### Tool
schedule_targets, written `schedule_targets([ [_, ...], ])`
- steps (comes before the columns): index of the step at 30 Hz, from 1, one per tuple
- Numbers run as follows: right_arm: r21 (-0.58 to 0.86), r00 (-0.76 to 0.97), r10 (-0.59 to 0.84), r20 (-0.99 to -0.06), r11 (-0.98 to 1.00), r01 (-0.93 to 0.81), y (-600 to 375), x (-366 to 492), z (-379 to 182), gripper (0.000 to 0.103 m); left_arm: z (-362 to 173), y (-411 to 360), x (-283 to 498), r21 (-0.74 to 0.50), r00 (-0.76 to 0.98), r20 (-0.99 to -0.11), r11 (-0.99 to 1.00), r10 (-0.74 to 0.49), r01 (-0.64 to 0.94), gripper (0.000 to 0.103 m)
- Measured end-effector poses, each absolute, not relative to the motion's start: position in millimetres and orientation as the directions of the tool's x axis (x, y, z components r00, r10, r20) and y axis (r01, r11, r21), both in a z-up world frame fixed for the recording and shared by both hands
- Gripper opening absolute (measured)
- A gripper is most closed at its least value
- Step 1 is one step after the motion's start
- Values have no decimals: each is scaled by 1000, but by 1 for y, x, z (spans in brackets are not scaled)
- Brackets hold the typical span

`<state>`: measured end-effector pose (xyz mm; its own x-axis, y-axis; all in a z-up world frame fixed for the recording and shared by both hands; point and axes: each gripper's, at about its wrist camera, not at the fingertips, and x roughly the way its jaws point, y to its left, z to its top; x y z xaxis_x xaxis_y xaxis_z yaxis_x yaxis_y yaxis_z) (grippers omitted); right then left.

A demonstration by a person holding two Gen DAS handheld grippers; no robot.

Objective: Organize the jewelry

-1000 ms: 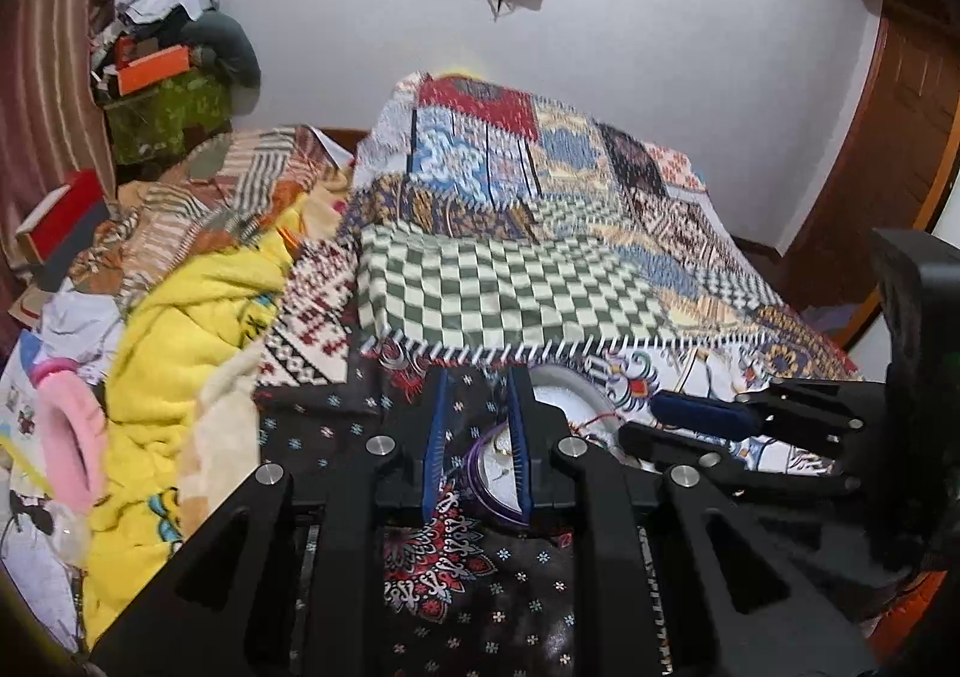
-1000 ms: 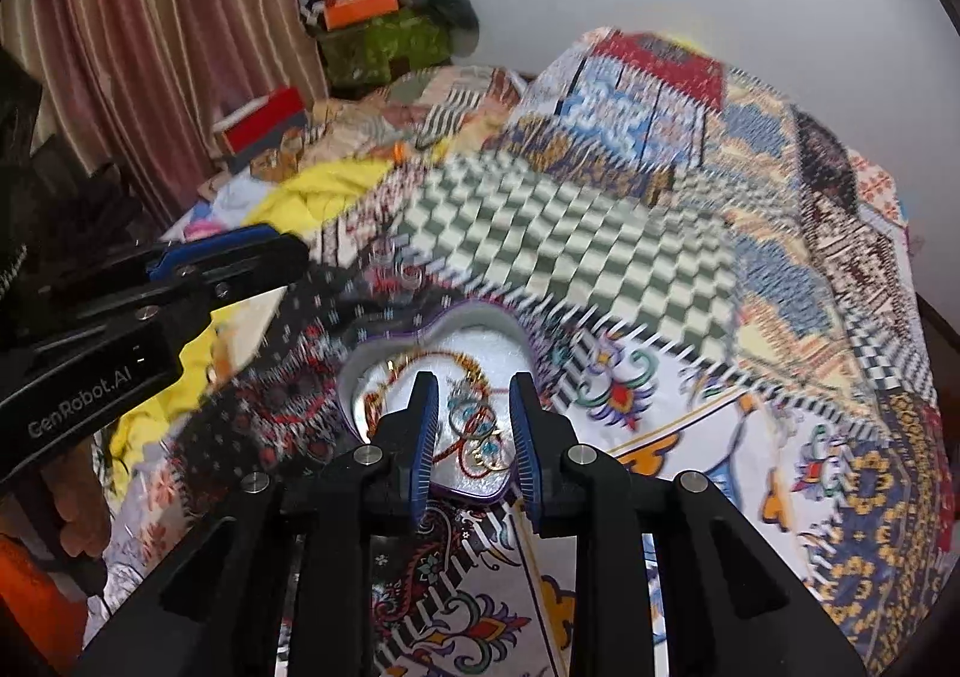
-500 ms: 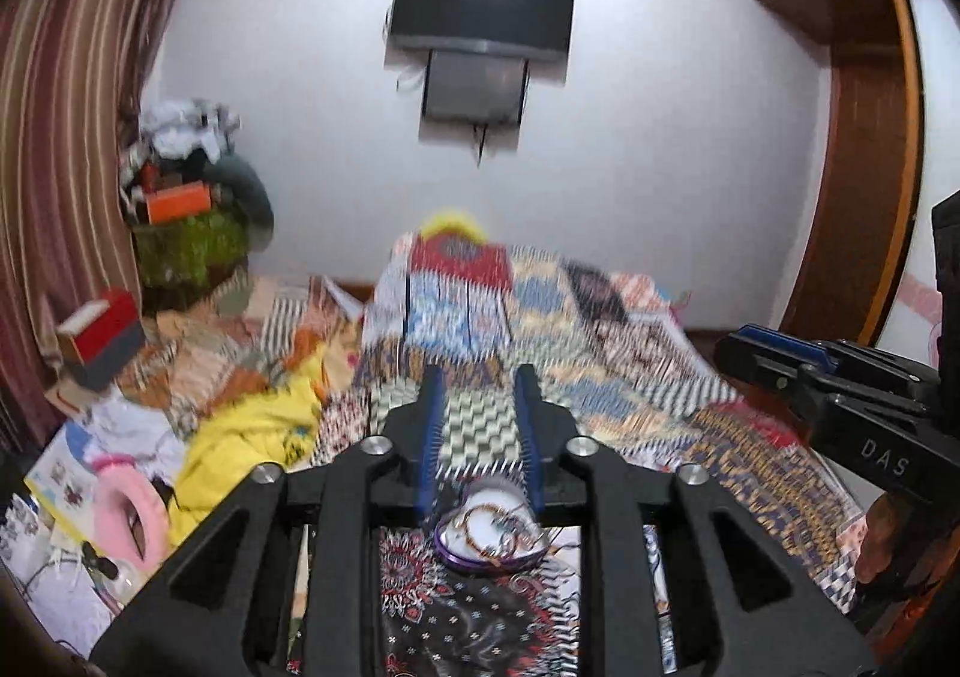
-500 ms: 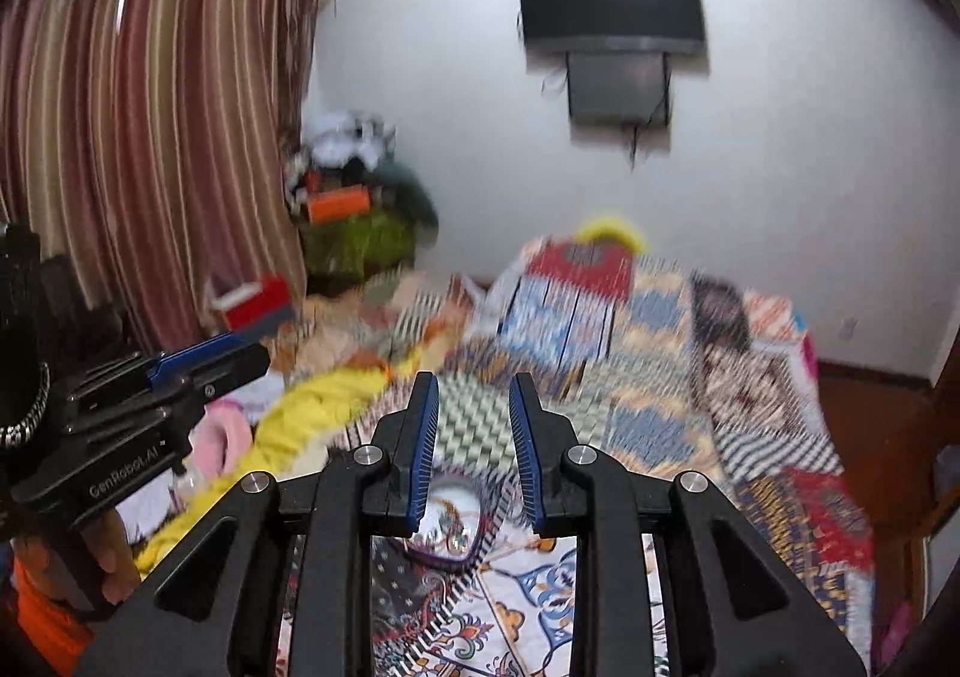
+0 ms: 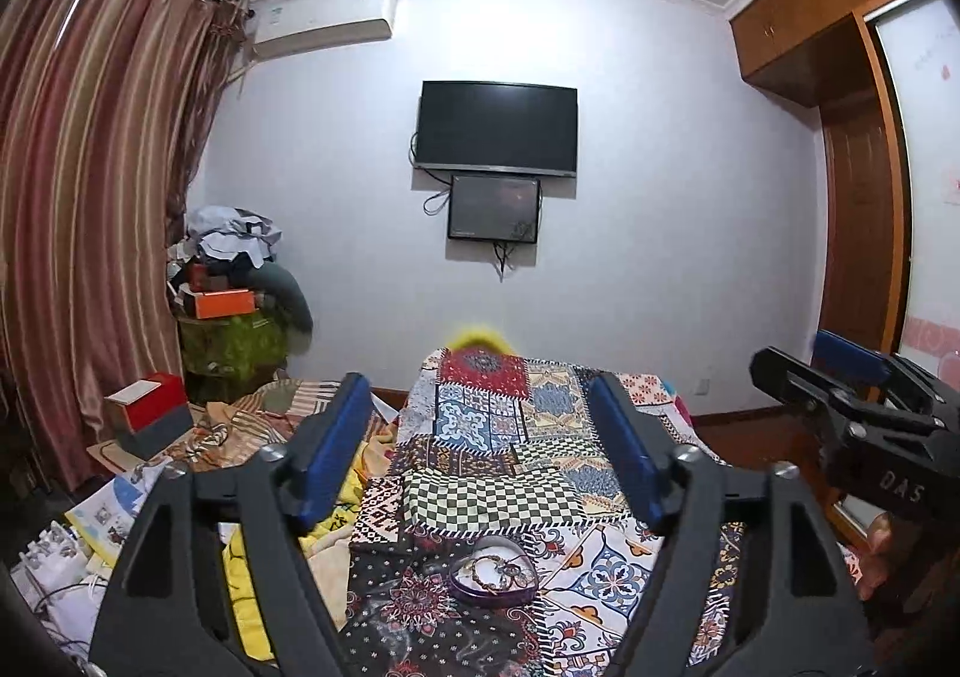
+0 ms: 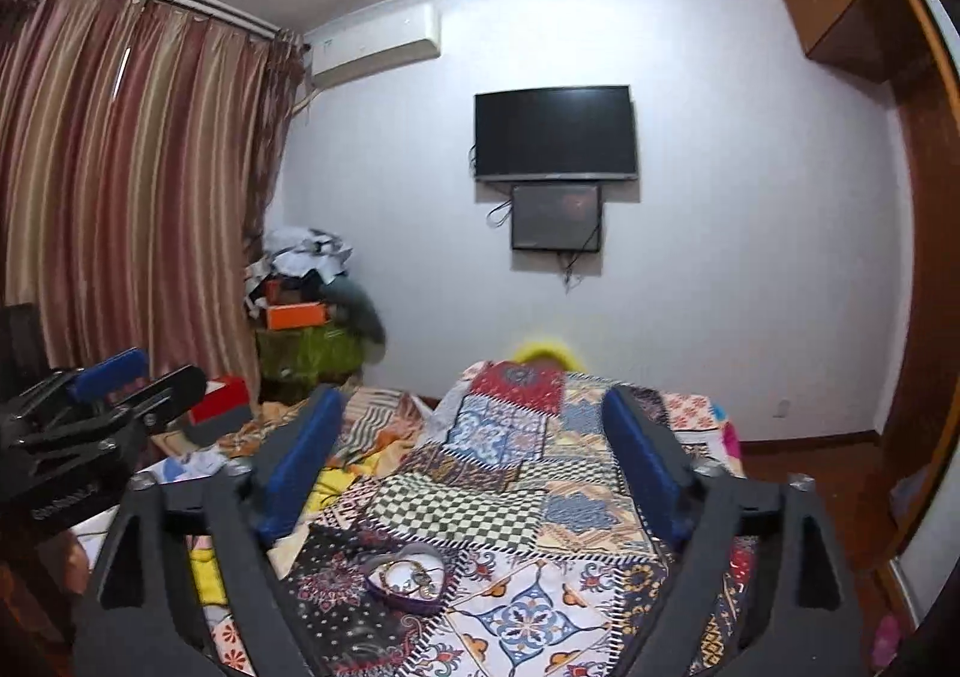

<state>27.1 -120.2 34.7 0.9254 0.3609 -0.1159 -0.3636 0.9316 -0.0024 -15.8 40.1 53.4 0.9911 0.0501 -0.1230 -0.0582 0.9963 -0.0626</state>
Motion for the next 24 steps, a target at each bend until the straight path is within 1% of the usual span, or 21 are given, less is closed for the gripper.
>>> schedule_targets([
  [2,6,925,360,-118,932,-362,-121,29,34,99,54,41,-20,-67,991,-115,995,61,-69,89],
  [4,15,927,355,-118,934,-356,-122,28,33,102,55,40,-26,-63,991,-111,995,71,-79,90],
  [6,10,926,355,-127,934,-356,-120,30,33,102,55,40,-29,-60,991,-111,995,75,-83,95],
  [11,-1,926,352,-135,935,-356,-123,19,29,102,54,38,-35,-53,991,-104,995,83,-89,98],
  [24,-12,925,349,-149,935,-354,-128,13,23,103,49,34,-32,-33,990,-116,996,82,-86,100],
])
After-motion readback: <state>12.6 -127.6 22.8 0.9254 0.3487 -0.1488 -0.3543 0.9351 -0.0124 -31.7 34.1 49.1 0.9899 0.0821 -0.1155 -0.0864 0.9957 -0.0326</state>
